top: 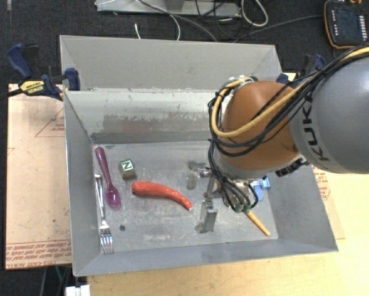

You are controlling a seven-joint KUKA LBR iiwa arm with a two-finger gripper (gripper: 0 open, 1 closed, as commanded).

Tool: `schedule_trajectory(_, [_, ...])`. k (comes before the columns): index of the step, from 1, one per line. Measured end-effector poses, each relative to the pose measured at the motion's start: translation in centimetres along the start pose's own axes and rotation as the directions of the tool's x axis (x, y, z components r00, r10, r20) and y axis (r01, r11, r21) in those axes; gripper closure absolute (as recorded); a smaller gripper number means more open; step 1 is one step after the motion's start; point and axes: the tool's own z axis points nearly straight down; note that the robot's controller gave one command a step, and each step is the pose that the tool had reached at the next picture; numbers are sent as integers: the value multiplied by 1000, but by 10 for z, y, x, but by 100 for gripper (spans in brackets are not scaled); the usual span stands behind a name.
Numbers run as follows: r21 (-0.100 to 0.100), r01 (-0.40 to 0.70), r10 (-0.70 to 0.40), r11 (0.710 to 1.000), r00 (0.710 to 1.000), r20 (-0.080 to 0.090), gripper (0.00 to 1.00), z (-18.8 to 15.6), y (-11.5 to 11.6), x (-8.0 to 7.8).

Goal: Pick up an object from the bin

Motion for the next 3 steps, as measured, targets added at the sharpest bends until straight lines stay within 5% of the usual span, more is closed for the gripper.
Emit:
schedule_trajectory(1, [-3,-95,95,995,995,6,0,129,44,-61])
schedule_trajectory(2, [-6,-350,350,937,937,10,0,61,46,-51])
schedule_trajectory(3, [1,-98,98,995,995,-9,0,130,44,-54])
